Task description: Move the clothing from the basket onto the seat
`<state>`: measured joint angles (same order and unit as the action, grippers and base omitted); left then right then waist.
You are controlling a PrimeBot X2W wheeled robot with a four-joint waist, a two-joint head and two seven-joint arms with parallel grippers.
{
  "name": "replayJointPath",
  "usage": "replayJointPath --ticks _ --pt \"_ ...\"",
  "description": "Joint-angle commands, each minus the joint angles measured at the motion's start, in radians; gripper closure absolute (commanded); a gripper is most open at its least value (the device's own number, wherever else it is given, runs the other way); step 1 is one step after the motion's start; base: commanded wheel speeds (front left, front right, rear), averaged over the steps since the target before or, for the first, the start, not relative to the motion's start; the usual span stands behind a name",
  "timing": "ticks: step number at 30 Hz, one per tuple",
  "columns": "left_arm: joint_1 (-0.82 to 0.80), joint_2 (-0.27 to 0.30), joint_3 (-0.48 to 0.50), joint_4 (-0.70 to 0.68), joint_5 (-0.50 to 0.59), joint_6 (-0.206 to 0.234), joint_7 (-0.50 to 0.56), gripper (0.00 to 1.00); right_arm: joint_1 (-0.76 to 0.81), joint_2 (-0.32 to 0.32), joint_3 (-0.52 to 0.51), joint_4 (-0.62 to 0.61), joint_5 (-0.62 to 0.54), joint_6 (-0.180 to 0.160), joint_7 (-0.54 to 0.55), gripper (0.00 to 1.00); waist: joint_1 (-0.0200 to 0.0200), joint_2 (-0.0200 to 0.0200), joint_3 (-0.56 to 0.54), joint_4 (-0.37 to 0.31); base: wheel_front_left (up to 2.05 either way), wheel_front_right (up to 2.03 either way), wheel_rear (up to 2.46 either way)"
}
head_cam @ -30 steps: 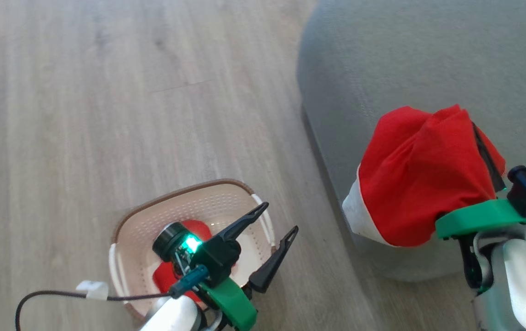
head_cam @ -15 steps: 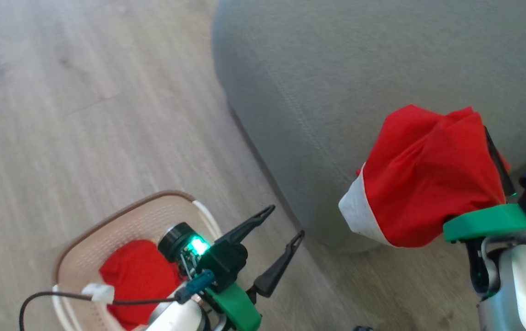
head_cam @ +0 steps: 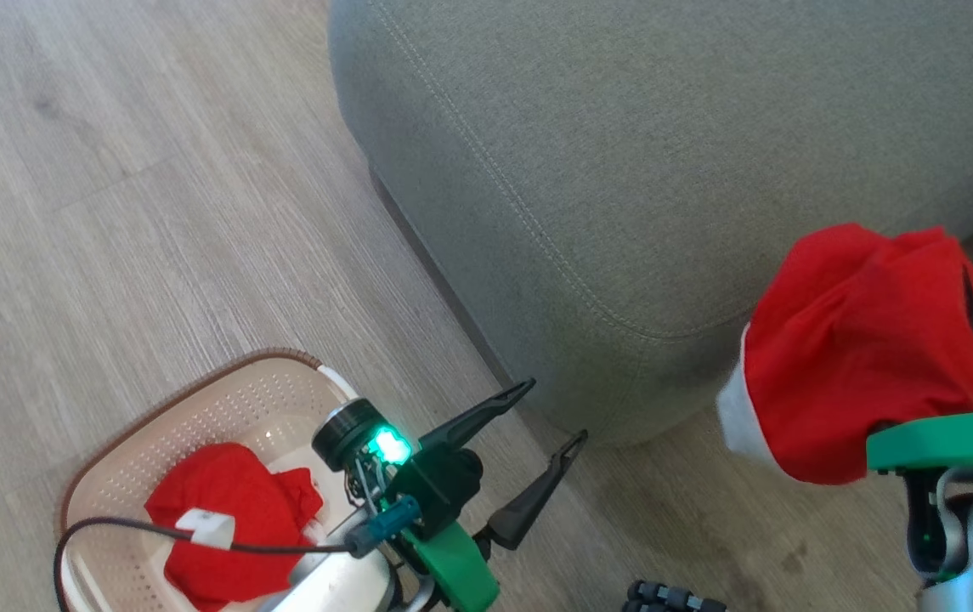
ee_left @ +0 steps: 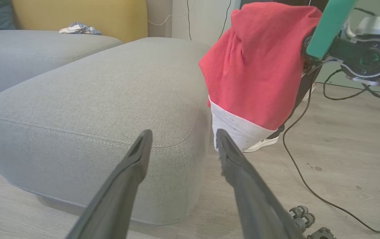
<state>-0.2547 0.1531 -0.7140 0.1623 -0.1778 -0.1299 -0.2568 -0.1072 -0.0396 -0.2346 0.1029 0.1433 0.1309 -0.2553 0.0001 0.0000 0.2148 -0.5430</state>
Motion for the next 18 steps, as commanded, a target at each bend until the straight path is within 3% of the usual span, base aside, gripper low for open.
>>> replayJointPath --ticks 1,10,18 --pt "-0.042 0.000 0.023 -0.030 -0.007 -0.001 -0.005 0.00 -0.007 -0.011 0.013 -0.041 0.006 0.000 -0.006 1.00 -0.0001 0.0000 0.000 0.000 0.00 0.00 0.00" --pt "-0.038 -0.004 0.027 -0.033 -0.006 -0.001 -0.005 0.00 -0.035 -0.011 0.000 -0.046 0.047 0.000 -0.006 1.00 -0.0001 0.0000 -0.002 0.004 0.00 0.00 0.00" --pt "-0.031 0.008 0.043 -0.044 0.011 -0.001 -0.005 0.00 -0.151 -0.020 -0.032 -0.063 0.040 0.000 -0.006 1.00 -0.0001 0.0000 0.026 0.005 0.00 0.00 0.00"
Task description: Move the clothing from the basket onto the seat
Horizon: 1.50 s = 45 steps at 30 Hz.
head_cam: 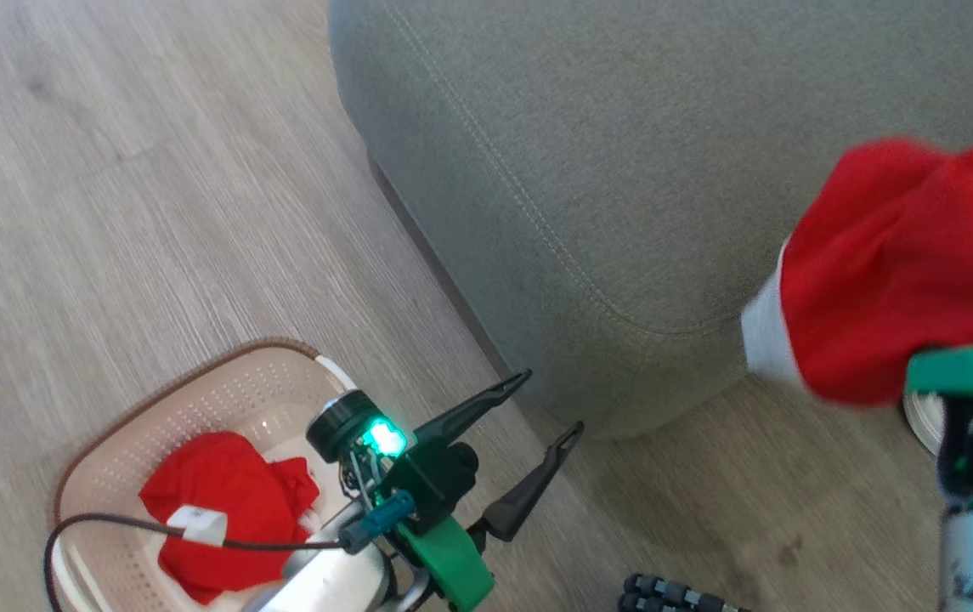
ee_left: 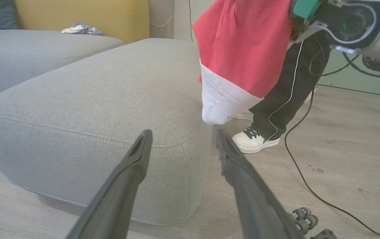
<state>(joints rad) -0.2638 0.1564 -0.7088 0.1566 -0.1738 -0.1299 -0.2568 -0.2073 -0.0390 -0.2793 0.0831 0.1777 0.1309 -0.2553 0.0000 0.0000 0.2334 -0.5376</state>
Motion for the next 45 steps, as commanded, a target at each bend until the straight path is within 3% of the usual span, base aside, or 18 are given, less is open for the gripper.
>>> replayJointPath --ticks 1,6,12,19,29,36,45 --pt "-0.022 0.008 0.040 -0.042 0.011 -0.001 -0.005 0.00 -0.072 -0.029 0.008 -0.042 0.012 0.000 -0.006 1.00 0.0000 0.0000 0.018 -0.001 0.00 0.00 0.00" --pt "-0.035 0.039 0.035 -0.059 0.028 -0.001 -0.005 0.00 -0.196 -0.086 -0.030 -0.025 0.085 0.000 -0.006 1.00 0.0000 0.0000 0.095 0.015 0.00 0.00 0.00" --pt "-0.108 0.099 0.003 -0.091 0.031 -0.001 -0.005 0.00 -0.352 -0.226 -0.093 0.061 0.102 0.000 -0.006 1.00 0.0000 0.0000 0.239 0.075 0.00 0.00 0.00" --pt "-0.151 0.147 -0.021 -0.126 0.032 -0.001 -0.005 0.00 -0.485 -0.308 -0.130 0.127 0.113 0.000 -0.006 1.00 0.0000 0.0000 0.332 0.112 0.00 0.00 0.00" --pt "-0.217 0.210 -0.031 -0.161 0.058 -0.001 -0.005 0.00 -0.689 -0.484 -0.127 0.387 0.107 0.000 -0.004 1.00 0.0000 0.0000 0.447 0.188 0.00 0.00 0.00" --pt "-0.229 0.232 -0.034 -0.183 0.069 -0.001 -0.005 0.00 -0.834 -0.543 -0.091 0.558 0.073 0.000 -0.006 1.00 0.0000 0.0000 0.508 0.240 0.00 0.00 0.00" --pt "-0.235 0.250 -0.031 -0.204 0.077 -0.001 -0.005 0.00 -0.983 -0.562 -0.182 0.752 -0.003 0.000 -0.006 1.00 0.0000 0.0000 0.570 0.283 0.00 0.00 0.00"
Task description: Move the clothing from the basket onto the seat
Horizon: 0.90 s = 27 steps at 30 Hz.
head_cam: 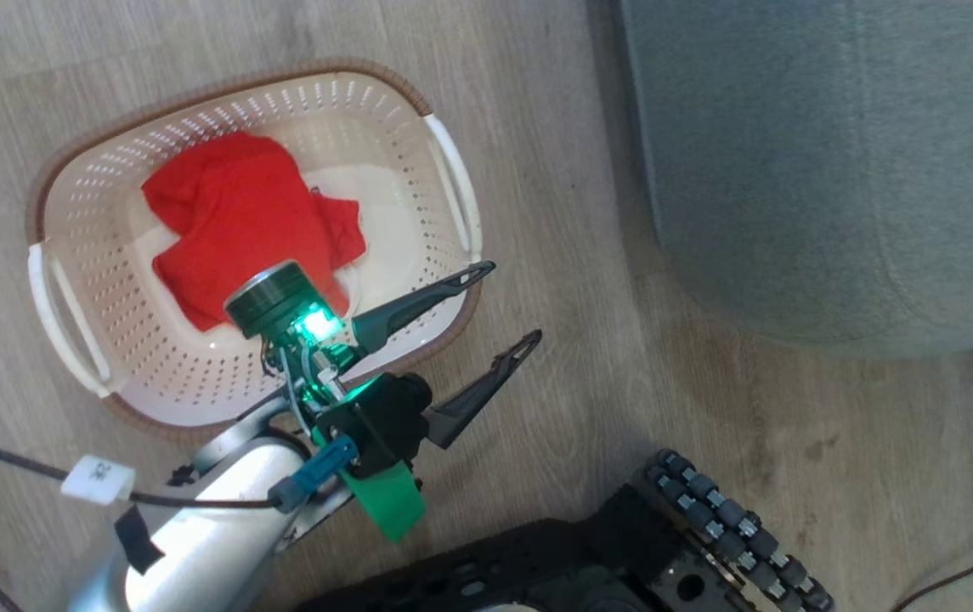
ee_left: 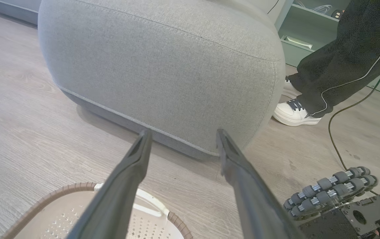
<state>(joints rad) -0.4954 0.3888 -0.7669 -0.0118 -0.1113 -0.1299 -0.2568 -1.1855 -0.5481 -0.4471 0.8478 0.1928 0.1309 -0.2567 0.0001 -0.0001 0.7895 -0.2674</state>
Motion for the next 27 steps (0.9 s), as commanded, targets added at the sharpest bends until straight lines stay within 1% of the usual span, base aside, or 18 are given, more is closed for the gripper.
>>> replayJointPath --ticks 1,6,13,17,24,25,26,27 --pt "-0.005 0.018 0.026 -0.036 0.016 -0.001 -0.005 0.00 -0.015 -0.053 -0.024 0.008 -0.032 0.000 -0.005 1.00 -0.0001 0.0001 0.020 0.016 0.00 0.00 0.00" --pt "-0.013 0.015 0.028 -0.039 0.017 -0.001 -0.005 0.00 -0.054 -0.041 -0.058 0.142 -0.091 0.000 -0.004 1.00 -0.0001 0.0001 0.038 0.030 0.00 0.00 0.00" --pt "-0.013 0.013 0.030 -0.036 0.020 -0.001 -0.005 0.00 -0.070 -0.035 -0.044 0.301 -0.184 0.000 0.022 1.00 -0.0001 0.0001 0.056 0.040 0.00 0.00 0.00" --pt "-0.018 0.025 0.010 -0.031 0.044 -0.001 -0.005 0.00 -0.068 -0.036 -0.031 0.342 -0.227 0.000 0.022 1.00 -0.0001 0.0001 0.059 0.041 0.00 0.00 0.00" --pt "-0.018 0.014 0.010 -0.026 0.039 -0.001 -0.005 0.00 -0.083 -0.036 -0.044 0.392 -0.253 0.000 0.021 1.00 -0.0001 0.0001 0.051 0.042 0.00 0.00 0.00" --pt "-0.019 0.012 0.011 -0.025 0.039 -0.001 -0.005 0.00 -0.082 -0.040 -0.047 0.394 -0.257 0.000 0.018 0.47 -0.0001 0.0001 0.048 0.043 0.00 0.00 0.00" --pt "-0.021 0.009 0.011 -0.025 0.039 -0.001 -0.005 0.00 -0.082 -0.041 -0.052 0.397 -0.260 0.000 0.016 0.00 -0.0001 0.0001 0.046 0.044 0.00 0.00 0.00" --pt "-0.022 0.005 0.010 -0.024 0.039 -0.001 -0.005 0.00 -0.081 -0.043 -0.053 0.398 -0.267 0.000 0.014 0.00 -0.0001 0.0001 0.042 0.045 0.00 0.00 0.00"
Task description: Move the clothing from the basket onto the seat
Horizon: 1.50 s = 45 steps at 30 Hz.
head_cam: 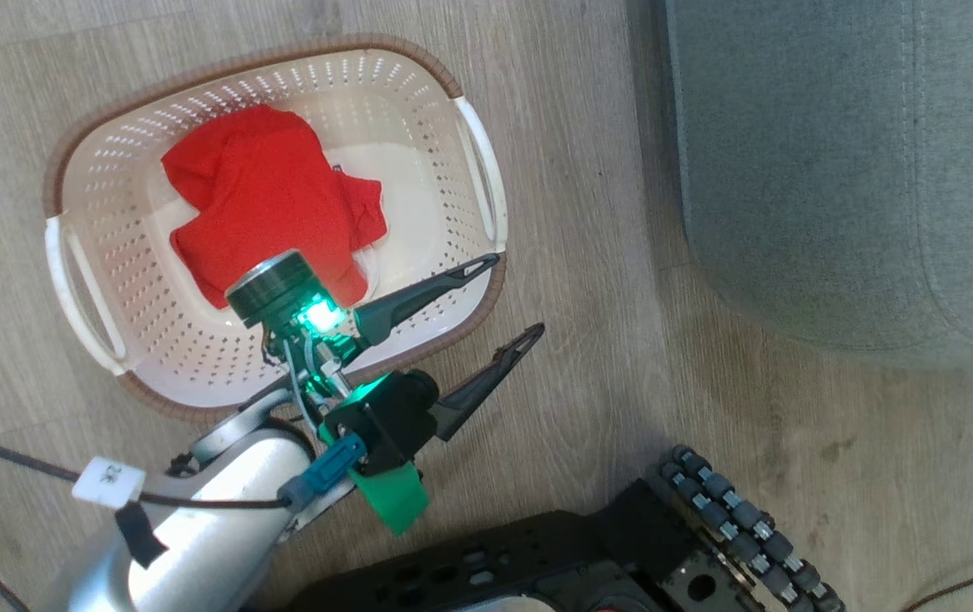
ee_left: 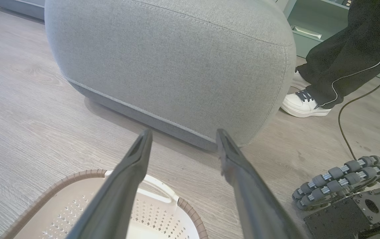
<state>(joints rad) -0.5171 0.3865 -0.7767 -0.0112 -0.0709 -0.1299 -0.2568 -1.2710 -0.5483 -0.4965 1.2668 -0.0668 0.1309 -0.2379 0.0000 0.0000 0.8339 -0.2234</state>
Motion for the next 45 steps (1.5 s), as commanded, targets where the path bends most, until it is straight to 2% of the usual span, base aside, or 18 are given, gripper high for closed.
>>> replayJointPath --ticks 1,7,16,24,37,45 --pt "-0.002 0.004 0.019 -0.024 -0.001 -0.001 -0.005 0.00 0.005 -0.045 -0.005 -0.018 -0.013 0.000 -0.003 0.00 0.0000 0.0000 -0.007 0.002 0.00 0.00 0.00" --pt "-0.008 -0.024 0.006 -0.016 -0.006 -0.001 -0.005 0.00 0.025 -0.067 0.052 -0.002 -0.099 0.000 0.037 0.00 0.0000 0.0000 -0.048 0.012 0.00 0.00 0.00" --pt "-0.009 -0.074 -0.013 -0.001 -0.009 -0.001 -0.005 0.00 0.073 -0.067 0.064 0.011 -0.121 0.000 0.071 0.00 0.0000 0.0000 -0.150 0.021 0.00 0.00 0.00" --pt "0.018 -0.125 -0.014 0.025 -0.017 -0.001 -0.005 0.00 0.155 0.005 0.126 0.017 -0.137 0.000 0.051 0.00 0.0000 0.0000 -0.260 0.013 0.00 0.00 0.00" --pt "0.112 -0.210 0.030 0.057 -0.041 -0.001 -0.005 0.00 0.227 0.042 0.226 0.014 -0.068 0.000 0.001 0.00 0.0000 0.0000 -0.463 0.014 0.00 0.00 0.00" --pt "0.179 -0.259 0.098 0.080 -0.040 -0.001 -0.005 0.00 0.339 0.092 0.340 -0.084 0.035 0.000 -0.022 0.00 0.0000 0.0000 -0.591 0.056 0.00 0.00 0.00"
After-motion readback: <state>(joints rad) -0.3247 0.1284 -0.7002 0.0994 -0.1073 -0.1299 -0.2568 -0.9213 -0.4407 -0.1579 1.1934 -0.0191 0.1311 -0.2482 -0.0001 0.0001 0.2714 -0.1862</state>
